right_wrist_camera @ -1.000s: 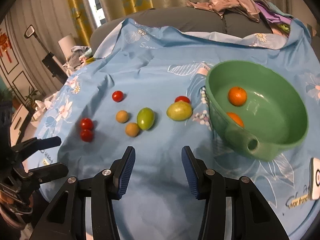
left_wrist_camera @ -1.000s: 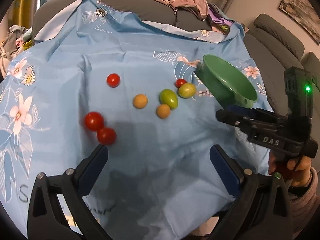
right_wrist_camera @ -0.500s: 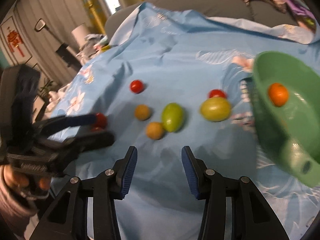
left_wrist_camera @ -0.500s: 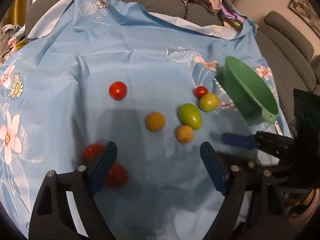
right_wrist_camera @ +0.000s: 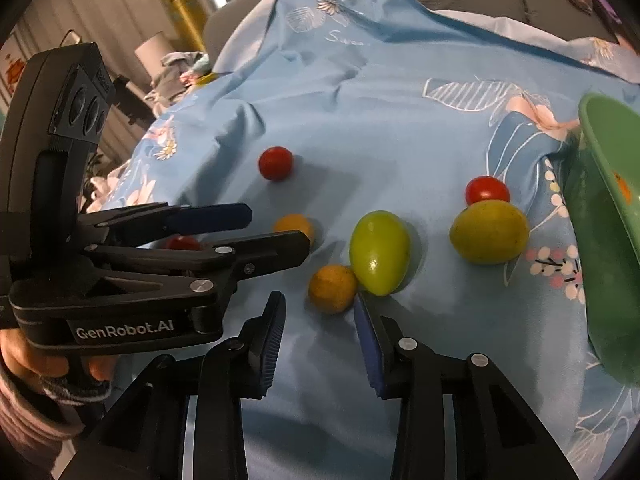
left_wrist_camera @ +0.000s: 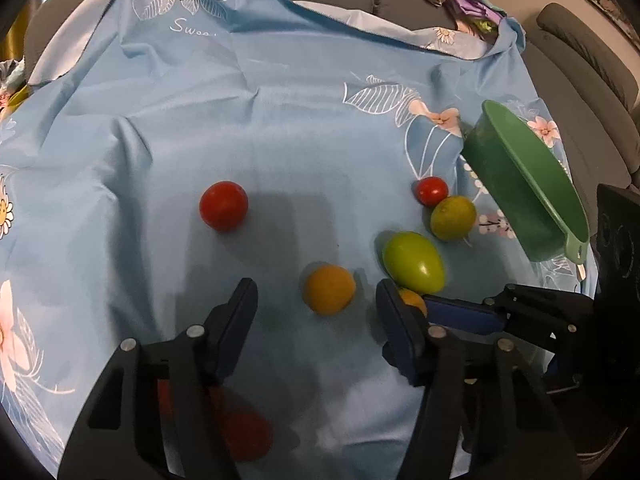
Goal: Organize fruits
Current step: 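Grasp the small orange fruit with the left tool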
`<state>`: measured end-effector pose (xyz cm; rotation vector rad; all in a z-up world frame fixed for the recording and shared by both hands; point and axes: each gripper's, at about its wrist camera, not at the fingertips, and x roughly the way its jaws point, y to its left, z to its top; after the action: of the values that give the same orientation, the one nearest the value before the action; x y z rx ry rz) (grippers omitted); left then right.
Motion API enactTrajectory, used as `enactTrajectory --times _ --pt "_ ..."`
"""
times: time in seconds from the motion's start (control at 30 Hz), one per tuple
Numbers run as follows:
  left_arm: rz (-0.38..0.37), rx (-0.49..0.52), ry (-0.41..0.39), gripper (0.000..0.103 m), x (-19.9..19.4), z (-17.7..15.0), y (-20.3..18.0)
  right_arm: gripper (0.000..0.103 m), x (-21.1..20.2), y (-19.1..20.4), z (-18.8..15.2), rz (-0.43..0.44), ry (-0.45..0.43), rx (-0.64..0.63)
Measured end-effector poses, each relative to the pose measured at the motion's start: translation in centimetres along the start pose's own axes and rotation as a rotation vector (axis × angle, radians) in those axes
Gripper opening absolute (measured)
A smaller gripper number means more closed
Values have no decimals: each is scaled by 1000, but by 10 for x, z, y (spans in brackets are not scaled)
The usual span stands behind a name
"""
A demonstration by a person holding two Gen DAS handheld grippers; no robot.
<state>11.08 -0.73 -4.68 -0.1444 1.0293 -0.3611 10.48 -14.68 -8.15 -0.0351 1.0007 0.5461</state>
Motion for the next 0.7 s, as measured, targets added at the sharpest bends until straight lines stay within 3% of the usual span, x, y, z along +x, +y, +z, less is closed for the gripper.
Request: enactTrajectory --times 0.17,0.23,0.33,0.47,0.7 --pt "2 14 9 57 6 2 -1 39 2 1 2 -12 -1 -7" --pt "13 30 8 50 7 2 -4 39 1 2 1 -22 -4 -19" --pt "29 43 9 40 8 3 -5 28 2 2 2 -41 -10 -27" --pt "58 85 11 27 11 2 -11 28 2 -2 1 -24 -17 -11" --pt "66 104 18 26 8 -1 -18 28 -3 -5 -4 -9 -18 8"
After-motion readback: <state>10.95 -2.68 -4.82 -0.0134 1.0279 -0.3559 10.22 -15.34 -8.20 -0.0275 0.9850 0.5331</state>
